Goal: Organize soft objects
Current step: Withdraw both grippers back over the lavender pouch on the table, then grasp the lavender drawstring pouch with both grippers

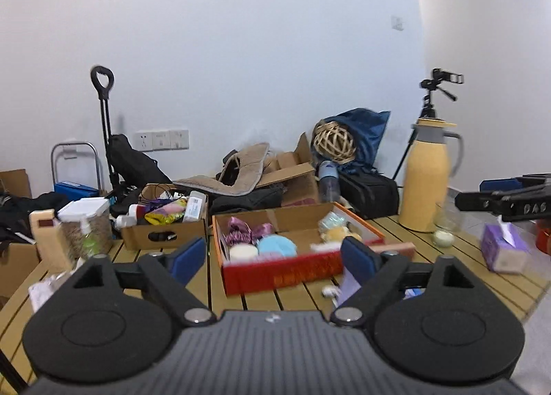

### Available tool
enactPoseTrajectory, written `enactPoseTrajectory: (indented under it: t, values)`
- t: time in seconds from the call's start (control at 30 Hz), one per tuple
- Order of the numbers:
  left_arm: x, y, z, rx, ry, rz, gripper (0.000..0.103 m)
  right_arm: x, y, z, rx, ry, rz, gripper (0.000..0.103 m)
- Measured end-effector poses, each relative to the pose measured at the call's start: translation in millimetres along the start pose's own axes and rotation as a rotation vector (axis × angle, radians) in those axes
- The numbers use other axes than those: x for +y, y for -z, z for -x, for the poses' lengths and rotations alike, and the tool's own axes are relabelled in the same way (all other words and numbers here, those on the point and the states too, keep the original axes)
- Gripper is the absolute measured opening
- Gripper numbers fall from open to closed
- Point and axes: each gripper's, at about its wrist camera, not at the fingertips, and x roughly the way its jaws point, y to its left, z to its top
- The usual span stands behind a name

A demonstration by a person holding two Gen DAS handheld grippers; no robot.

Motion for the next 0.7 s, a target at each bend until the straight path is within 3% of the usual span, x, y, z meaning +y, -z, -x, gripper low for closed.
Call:
enactPoseTrajectory:
  t: [0.13,0.3,0.5,0.7]
  values:
    - [-12.0,50.2,53.5,0.009,-0.014,0.034,0.099,20.8,59.1,54.2,0.01,0.01,0.038,0.085]
    - [-17.7,89.0,90.7,0.075,-0.05,0.056,0.1,24.6,113.9,107.1,0.046,0.001,-0.082,0.087]
    - [-30.5,89.2,87.5,0.071,-0.023,0.034,0.101,25.6,129.3,118.8,0.057,0.044,-0.082,0.088]
    - [-44.8,100.2,49.1,0.14,0.003,0.034,0.101,14.8,138.6,88.4,0.087,0.063,-0.133,0.087]
